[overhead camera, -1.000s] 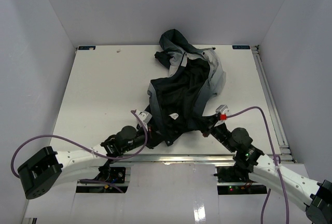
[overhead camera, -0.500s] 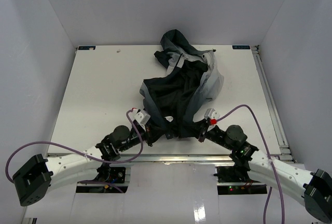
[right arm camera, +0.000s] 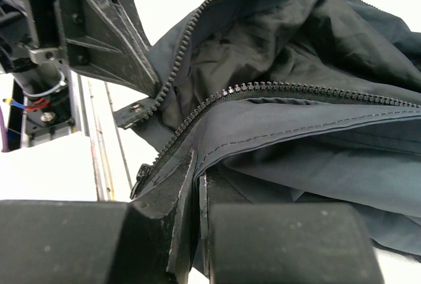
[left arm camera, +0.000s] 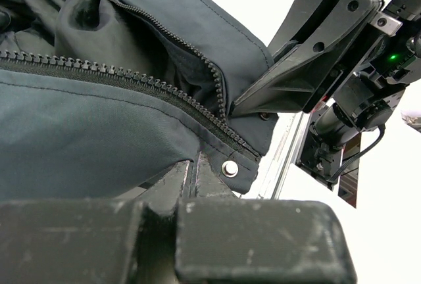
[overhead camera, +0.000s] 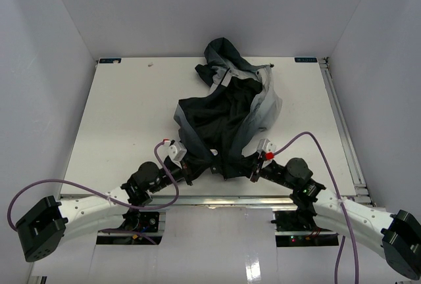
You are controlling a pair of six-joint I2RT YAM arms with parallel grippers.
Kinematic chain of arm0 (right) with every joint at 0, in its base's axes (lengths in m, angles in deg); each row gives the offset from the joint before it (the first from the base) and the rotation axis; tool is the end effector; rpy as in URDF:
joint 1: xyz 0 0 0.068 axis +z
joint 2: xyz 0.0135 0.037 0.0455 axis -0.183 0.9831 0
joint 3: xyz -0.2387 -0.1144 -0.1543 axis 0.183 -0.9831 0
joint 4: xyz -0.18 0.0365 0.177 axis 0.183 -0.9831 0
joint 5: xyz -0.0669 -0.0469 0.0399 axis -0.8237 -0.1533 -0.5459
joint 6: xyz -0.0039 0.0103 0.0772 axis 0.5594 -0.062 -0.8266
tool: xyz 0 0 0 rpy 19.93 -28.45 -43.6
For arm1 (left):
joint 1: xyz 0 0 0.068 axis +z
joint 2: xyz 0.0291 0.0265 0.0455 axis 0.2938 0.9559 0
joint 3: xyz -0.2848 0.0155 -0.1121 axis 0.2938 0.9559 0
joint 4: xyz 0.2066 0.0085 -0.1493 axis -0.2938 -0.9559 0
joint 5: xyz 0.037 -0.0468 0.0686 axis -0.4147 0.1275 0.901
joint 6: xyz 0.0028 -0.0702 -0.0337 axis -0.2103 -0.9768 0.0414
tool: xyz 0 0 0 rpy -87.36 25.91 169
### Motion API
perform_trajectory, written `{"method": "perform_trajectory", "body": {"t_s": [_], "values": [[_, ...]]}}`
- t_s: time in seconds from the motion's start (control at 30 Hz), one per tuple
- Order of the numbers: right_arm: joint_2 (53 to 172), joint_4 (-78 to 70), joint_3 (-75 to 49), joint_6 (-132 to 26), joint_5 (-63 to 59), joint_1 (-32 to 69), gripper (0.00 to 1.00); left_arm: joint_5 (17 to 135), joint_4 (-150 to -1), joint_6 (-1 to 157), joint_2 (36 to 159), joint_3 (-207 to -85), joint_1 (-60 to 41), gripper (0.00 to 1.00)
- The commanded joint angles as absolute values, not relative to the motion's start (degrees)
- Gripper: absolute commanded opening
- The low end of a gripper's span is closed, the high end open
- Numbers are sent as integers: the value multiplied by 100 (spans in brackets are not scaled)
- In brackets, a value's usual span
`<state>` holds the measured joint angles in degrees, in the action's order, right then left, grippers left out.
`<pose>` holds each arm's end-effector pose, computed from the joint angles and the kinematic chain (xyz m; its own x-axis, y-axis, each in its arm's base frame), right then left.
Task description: Zip up the jacket
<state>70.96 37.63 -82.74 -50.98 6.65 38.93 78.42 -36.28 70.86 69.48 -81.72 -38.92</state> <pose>0.0892 0.1328 0.2384 0.0041 0.1269 -0.9919 -0.9122 0.4068 0.0482 0.0950 -0.1535 0.2330 -0.2697 -0.1737 -0.9471 0.8419 0.4349 -0.3195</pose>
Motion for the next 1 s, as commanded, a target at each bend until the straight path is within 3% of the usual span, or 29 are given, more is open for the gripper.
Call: {"method": "perform_trajectory", "body": {"t_s": [0.0,0.97], "values": [[7135,4204,-8133,-5356,948,3885,8,7847,-3168,7185,6853,-8082,-3899,0],[7374,4058,-7661,-6290,662,3884,8,8081,-2497,7193,6977,-7798,-3899,0]]}}
